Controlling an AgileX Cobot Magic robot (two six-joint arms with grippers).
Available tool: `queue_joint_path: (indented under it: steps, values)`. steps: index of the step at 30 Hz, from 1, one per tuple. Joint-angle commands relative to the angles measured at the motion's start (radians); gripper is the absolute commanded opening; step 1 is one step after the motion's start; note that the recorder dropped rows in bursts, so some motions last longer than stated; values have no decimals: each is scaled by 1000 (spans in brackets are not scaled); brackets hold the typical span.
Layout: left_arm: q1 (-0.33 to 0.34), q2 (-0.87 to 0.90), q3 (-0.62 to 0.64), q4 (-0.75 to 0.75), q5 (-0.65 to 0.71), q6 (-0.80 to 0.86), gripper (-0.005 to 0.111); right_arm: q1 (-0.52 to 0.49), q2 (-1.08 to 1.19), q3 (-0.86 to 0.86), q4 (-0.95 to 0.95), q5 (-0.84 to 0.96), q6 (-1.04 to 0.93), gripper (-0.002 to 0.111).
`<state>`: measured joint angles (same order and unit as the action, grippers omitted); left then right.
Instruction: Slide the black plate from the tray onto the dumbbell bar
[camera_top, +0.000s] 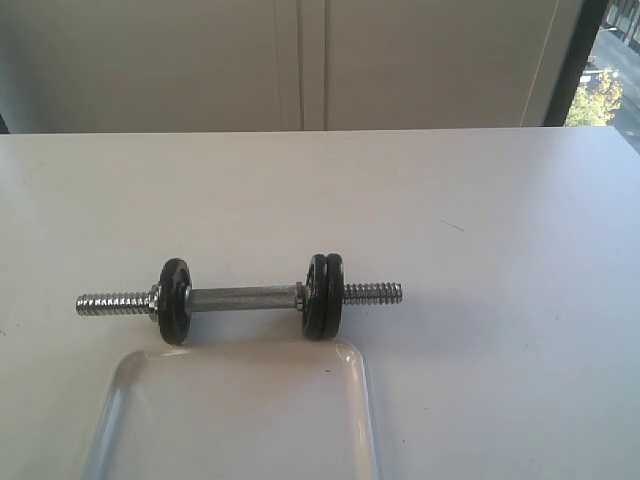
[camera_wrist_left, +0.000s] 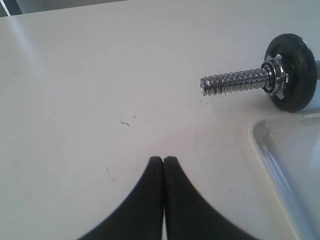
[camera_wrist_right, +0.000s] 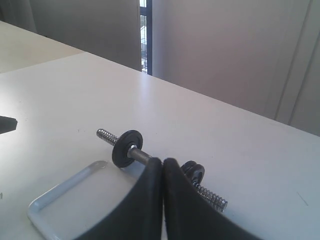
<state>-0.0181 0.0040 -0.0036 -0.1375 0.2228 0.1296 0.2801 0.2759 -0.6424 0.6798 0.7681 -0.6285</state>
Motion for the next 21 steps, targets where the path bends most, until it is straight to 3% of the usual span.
queue_joint_path:
  steps: [1,5,13,17,21]
  values:
    - [-6,-4,4,-3,-10,3,0,-2,-22,53,-36,-50,3,0]
    - [-6,-4,4,-3,-10,3,0,-2,-127,231,-165,-150,3,0]
    - [-6,-4,4,-3,-12,3,0,-19,-276,509,-520,-173,5,0]
    - [-6,-4,4,-3,-10,3,0,-139,-276,615,-609,-178,5,0]
    - [-6,-4,4,-3,-10,3,0,-284,-276,642,-612,-379,5,0]
